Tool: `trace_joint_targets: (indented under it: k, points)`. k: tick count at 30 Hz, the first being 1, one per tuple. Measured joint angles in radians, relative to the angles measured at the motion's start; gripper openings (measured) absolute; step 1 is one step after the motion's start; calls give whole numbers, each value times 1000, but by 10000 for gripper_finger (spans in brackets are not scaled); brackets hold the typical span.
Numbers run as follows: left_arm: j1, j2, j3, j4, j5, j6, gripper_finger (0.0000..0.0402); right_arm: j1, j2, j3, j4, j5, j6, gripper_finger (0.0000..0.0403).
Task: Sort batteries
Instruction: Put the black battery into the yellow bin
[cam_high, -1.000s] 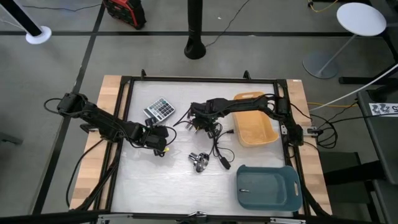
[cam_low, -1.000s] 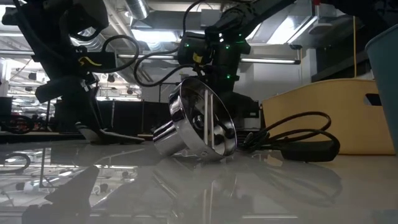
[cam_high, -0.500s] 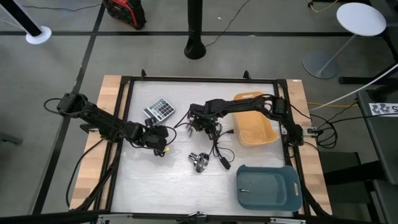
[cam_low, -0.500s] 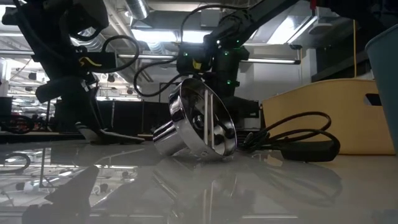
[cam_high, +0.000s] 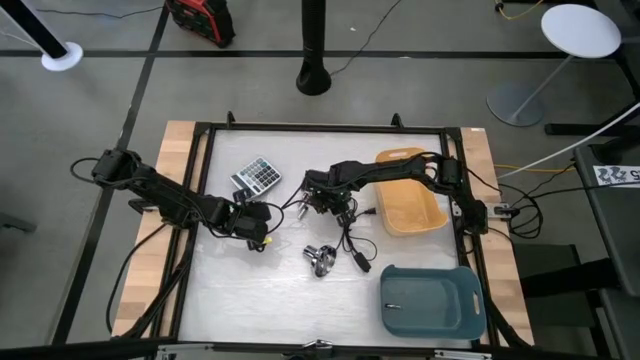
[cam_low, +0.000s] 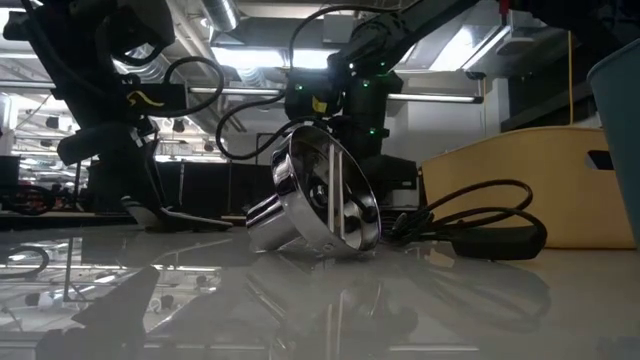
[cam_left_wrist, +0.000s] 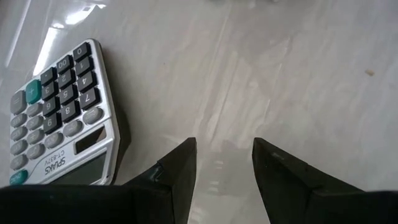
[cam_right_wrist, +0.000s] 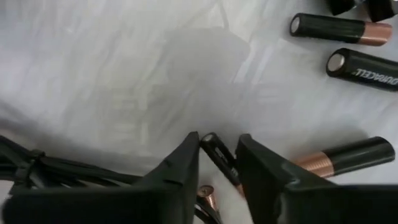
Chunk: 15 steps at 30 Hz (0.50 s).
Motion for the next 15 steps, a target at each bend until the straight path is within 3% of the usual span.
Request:
trace_joint_targets:
  k: [7, 15]
  points:
    - [0, 0, 0, 0, 0, -4, 148, -1, 0, 0, 5, -3, -2, 13]
    - [0, 0, 0, 1, 0, -6, 148, -1, 0, -1, 7, 0, 26, 15]
